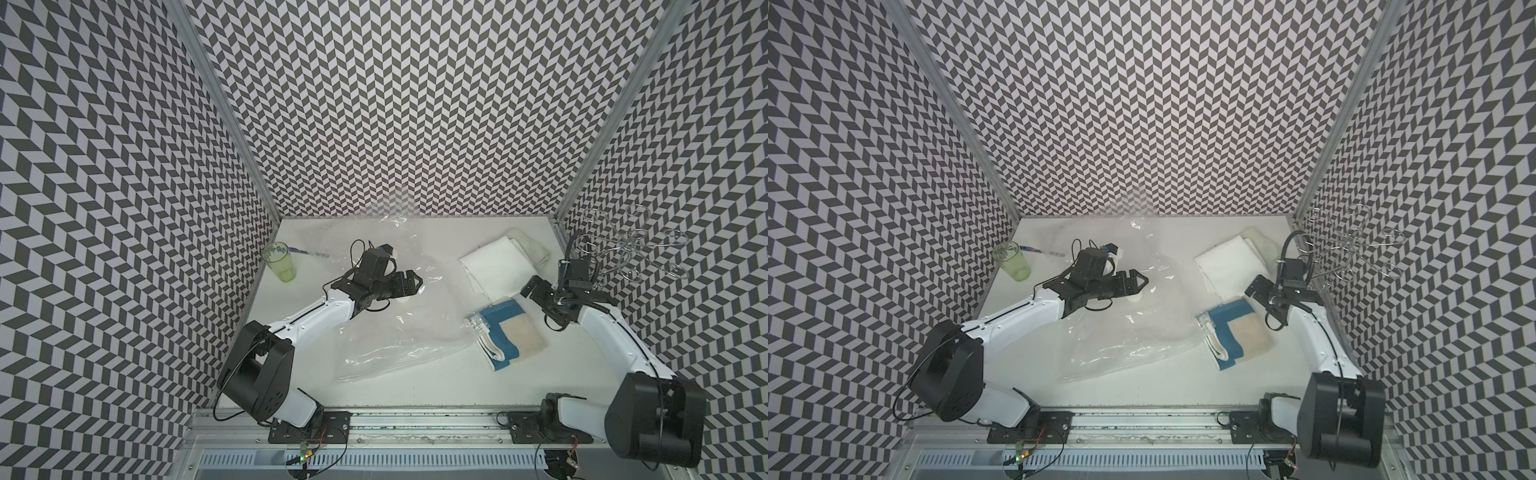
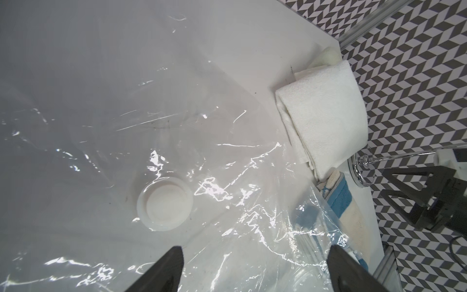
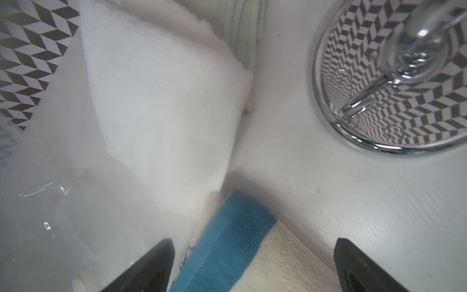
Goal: Place the folded towel into the vacuum bag
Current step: Pick up the towel from the center of the board.
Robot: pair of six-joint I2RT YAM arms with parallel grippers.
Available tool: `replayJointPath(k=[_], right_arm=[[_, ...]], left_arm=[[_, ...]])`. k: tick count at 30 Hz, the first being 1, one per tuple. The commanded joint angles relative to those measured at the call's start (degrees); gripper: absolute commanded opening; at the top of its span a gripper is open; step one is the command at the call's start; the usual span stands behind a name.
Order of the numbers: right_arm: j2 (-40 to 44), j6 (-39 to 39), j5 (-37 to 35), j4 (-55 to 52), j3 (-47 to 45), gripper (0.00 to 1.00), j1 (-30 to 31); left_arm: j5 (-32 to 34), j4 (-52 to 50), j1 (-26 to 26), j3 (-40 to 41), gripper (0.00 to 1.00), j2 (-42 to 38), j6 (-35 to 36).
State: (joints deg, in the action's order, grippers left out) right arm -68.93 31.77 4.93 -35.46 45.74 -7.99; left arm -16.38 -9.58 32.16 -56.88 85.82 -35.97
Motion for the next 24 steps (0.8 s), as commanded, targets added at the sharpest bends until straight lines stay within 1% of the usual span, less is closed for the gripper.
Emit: replayJointPath(k=[1,4,8,12,17,21,24], right_arm=[[1.78,-1.60,-1.09,-2.93,-4.89,1.00,0.08],[-0.89,-1.69,0.06,-0.21,-5.86,1.00,0.00],[-8.63,-3.91,1.05,1.21,-4.58,1.00,0.08],[-7.61,-2.89,2.39,4.70,-8.48,0.99,0.91],[-8.09,-2.34,3.11,6.03,-9.63,0.96,1.44],[-7.13,-0.36,4.12,7.06,-11.62,0.89,1.45],[-4.07,1.85,4.26,7.60,-13.76,0.78,1.48]], left_arm=[[-1.23,-1.14,1.37,-2.75,0.92,0.87,0.87],[-2.06,-1.48,2.49,-4.44,0.92,1.79,1.37],[-2.32,-2.36,4.11,-5.70,0.92,2.32,2.34],[-2.36,-2.42,4.49,-5.57,0.91,2.16,2.39],[-2.16,-2.53,4.49,-5.96,0.91,1.80,2.54],[-1.48,-3.23,4.49,-6.37,0.91,1.49,3.07],[-1.20,-3.25,4.49,-6.23,0.91,1.15,3.00]])
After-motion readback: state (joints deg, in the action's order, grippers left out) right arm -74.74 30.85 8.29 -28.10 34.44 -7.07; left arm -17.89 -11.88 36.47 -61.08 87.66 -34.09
